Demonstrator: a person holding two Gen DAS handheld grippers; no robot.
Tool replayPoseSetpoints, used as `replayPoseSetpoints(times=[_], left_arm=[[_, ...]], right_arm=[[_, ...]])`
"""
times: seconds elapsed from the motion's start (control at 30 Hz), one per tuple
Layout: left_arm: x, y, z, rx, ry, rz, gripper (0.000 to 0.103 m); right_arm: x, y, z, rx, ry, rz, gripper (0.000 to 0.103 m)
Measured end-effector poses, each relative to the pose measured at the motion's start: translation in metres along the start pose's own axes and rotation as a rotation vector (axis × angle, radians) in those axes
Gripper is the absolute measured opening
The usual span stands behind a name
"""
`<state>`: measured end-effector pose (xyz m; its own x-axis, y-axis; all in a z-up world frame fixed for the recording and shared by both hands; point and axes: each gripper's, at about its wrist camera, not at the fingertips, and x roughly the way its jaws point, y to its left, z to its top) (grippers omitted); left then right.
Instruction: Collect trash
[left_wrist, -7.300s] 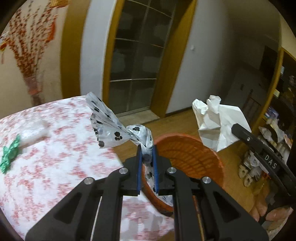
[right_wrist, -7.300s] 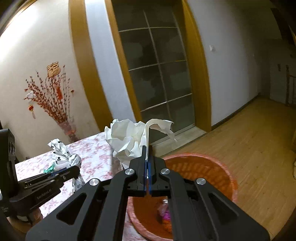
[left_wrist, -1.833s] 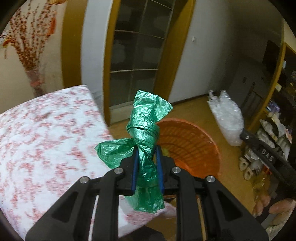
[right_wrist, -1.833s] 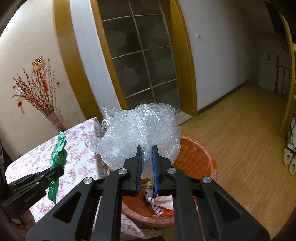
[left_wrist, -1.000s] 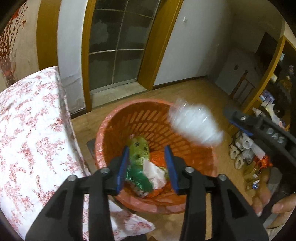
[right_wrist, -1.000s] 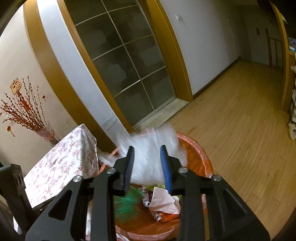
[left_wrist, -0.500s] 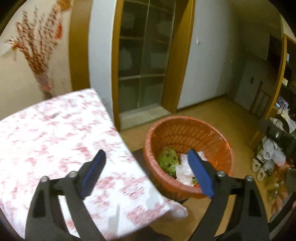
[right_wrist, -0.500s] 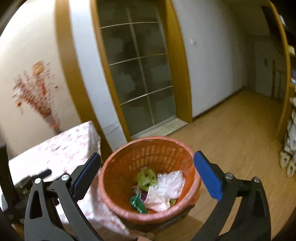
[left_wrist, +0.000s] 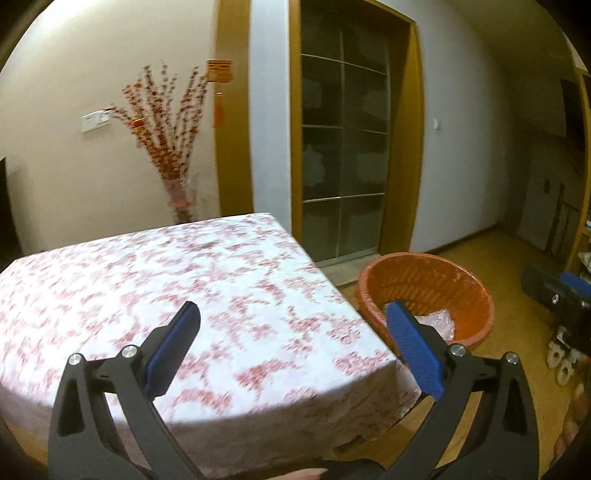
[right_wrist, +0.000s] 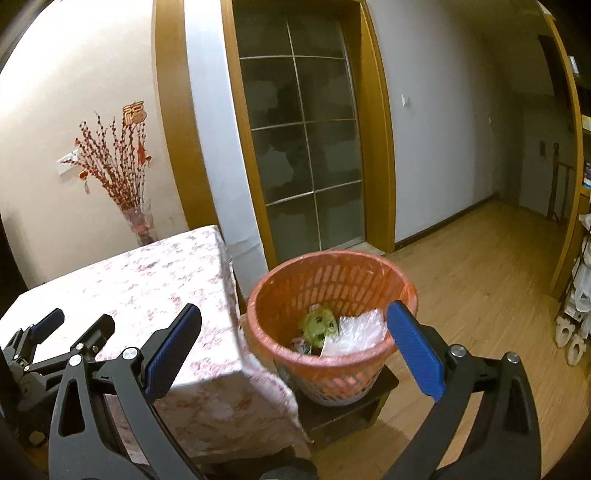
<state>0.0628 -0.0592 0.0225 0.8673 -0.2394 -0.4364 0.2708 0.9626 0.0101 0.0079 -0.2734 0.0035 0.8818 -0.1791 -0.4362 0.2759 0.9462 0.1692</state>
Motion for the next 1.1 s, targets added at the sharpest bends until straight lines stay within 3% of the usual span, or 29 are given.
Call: replayPoseSetpoints(times=[0.3,0.57,0.8,1.1], left_arm=[[-0.029,0.013,-0.022,-0.033,-0.015,0.063,0.099],[-0.044,0.020,-0.030,-0.049,-0.032,0.137,0.099],[-0.052,0.026,-0.034,-0.057,-0.042,0.186,0.099],[-0.062,0.029,-0.040,-0.066,-0.049,0.208,0.099]], right_arm=[[-0.018,0.023,-0.017,-0.044,-0.007,-0.023,0.099],[-0.032,0.035,-0.032,-0.098,-0.039,-0.162,0.099],[-0.039,0.033,-0.038,-0.083,-0.049,-0.232,0.099],[-0.048,0.036,-0.047,-0.095,-0.053,-0.223,0.099]])
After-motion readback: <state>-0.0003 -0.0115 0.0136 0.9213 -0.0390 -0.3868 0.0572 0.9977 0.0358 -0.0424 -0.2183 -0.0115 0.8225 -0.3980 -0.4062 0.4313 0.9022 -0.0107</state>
